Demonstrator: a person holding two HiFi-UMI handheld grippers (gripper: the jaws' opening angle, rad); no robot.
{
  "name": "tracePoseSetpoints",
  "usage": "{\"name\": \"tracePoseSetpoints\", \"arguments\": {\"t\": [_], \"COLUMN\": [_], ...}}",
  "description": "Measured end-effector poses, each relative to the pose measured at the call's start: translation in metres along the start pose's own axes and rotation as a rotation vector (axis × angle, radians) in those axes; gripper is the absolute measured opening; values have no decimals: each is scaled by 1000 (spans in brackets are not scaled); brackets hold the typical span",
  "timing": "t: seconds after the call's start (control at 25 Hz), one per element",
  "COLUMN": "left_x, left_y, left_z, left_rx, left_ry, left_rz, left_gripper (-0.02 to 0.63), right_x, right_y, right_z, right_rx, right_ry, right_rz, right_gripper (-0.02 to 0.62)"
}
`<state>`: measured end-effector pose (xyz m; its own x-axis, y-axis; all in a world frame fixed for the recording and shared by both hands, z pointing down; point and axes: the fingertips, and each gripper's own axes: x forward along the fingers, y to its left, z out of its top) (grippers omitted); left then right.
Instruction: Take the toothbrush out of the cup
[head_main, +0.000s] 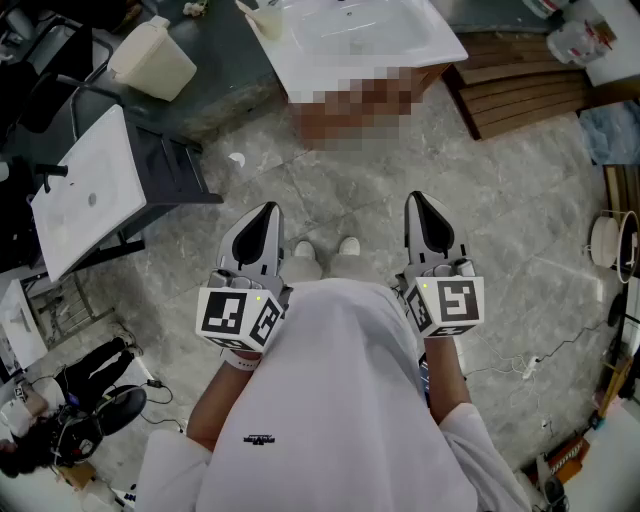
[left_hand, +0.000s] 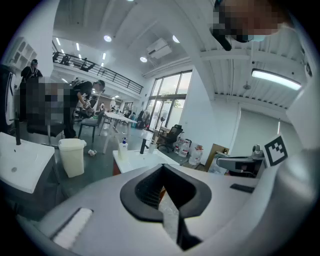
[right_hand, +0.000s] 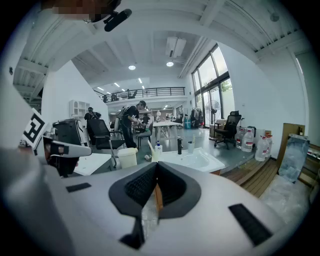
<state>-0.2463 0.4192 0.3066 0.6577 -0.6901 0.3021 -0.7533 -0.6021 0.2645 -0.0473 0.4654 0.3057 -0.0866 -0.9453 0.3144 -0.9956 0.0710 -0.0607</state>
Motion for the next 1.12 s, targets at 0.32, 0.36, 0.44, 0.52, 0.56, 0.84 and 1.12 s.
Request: {"name": "tracePoseSetpoints", "arguments": {"t": [0.32, 0.36, 0.44, 0.52, 0.56, 0.84, 1.12], "left_x": [3, 7, 16, 26, 31, 73, 149], "left_y": [-47, -52, -62, -71, -75, -70, -22], "left_z": [10, 10, 10, 8, 6, 2, 20], "left_rx": [22, 28, 33, 30, 28, 28, -14], "left_ry": [-30, -30, -26, -15, -10, 22, 39], "left_rz": [-18, -17, -12, -12, -12, 23, 49], "left_gripper": [6, 6, 6, 6, 6, 6, 6], "right_x": [-27, -28, -32, -37, -38, -4, 84], "right_y": [-17, -22, -29, -36, -42, -84, -113], "right_z": [5, 4, 3, 5, 5, 4, 26], "right_rx": [-16, -9, 4, 4, 1, 39, 12], "right_ry": [-35, -34, -32, -43, -49, -60, -42], "right_rz": [23, 38, 87, 118, 125, 108, 116], "right_gripper": [6, 6, 7, 7, 8, 8, 6]}}
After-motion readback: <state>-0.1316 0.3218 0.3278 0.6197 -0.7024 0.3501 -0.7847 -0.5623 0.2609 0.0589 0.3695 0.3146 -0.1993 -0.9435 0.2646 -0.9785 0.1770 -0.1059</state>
